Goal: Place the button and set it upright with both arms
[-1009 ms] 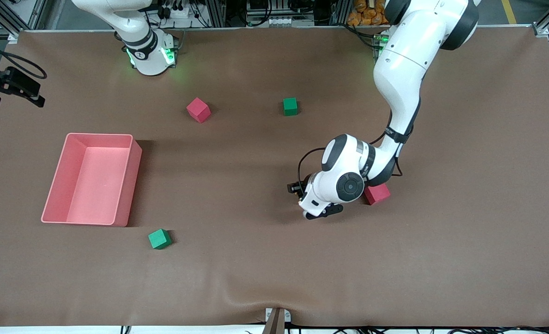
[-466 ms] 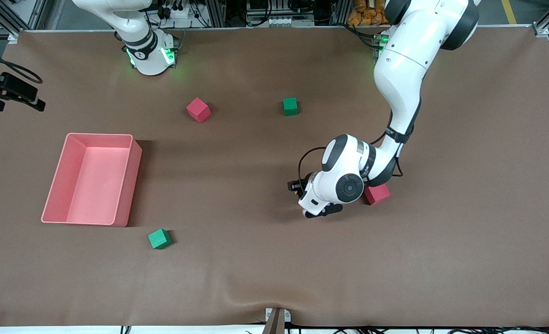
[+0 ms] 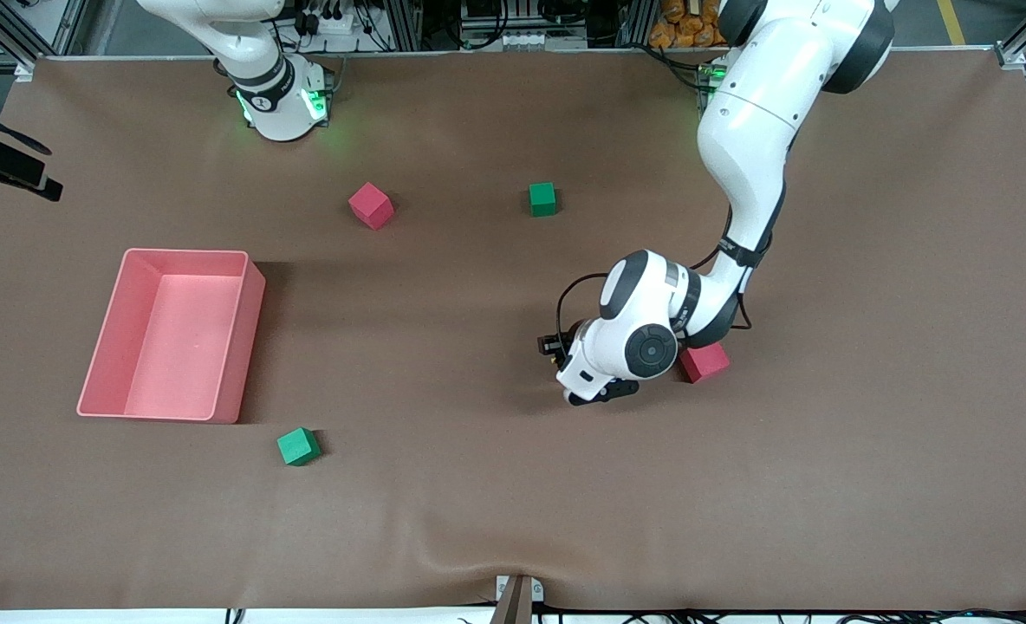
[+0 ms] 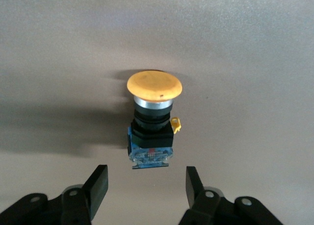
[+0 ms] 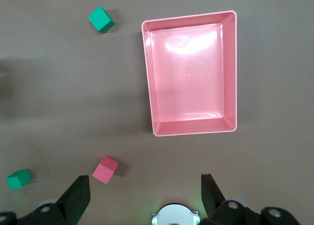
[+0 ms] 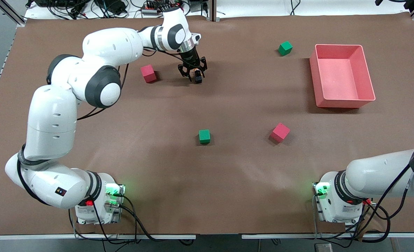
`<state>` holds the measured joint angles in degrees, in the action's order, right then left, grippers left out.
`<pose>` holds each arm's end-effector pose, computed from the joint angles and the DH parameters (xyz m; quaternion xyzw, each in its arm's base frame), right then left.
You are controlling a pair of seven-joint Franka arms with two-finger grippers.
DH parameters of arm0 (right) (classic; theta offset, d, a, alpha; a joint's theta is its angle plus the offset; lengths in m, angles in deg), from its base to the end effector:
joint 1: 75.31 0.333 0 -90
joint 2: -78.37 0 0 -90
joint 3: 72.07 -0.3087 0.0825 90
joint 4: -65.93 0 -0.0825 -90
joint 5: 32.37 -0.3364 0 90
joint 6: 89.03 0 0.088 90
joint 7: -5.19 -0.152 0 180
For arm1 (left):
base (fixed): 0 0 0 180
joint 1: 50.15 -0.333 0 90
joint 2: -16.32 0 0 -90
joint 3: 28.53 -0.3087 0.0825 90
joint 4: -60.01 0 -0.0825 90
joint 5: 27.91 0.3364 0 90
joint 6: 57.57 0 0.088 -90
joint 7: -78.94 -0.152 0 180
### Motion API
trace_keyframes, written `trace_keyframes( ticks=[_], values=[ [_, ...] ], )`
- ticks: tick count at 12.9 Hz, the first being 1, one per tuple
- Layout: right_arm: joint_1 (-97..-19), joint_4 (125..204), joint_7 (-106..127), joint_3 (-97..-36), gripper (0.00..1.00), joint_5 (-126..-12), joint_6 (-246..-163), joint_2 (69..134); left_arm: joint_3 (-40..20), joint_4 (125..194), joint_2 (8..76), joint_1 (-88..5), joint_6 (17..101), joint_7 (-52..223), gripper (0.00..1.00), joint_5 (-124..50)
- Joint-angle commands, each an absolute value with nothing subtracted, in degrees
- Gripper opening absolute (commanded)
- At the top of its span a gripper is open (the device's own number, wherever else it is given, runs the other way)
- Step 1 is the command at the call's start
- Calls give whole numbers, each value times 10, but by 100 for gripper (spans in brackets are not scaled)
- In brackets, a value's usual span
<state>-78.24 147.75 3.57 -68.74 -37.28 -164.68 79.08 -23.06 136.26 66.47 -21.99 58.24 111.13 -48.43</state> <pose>0.4770 -0.0376 0.6054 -0.9955 0.0605 0.0582 0.0441 0.5480 -0.3921 0.1782 0.9733 0.0929 -0.1786 0.1107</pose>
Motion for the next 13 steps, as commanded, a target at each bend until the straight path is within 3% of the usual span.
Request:
trace_keyframes(
  ticks=[1,13],
  values=[
    [-787,1472,40,-695,100,-383,-1647,794,-234,1356,670,-218,577,1098,69,-493],
    [-779,1471,40,-696,100,-383,-1684,796,-235,1350,680,-221,586,1089,65,-492]
  ],
)
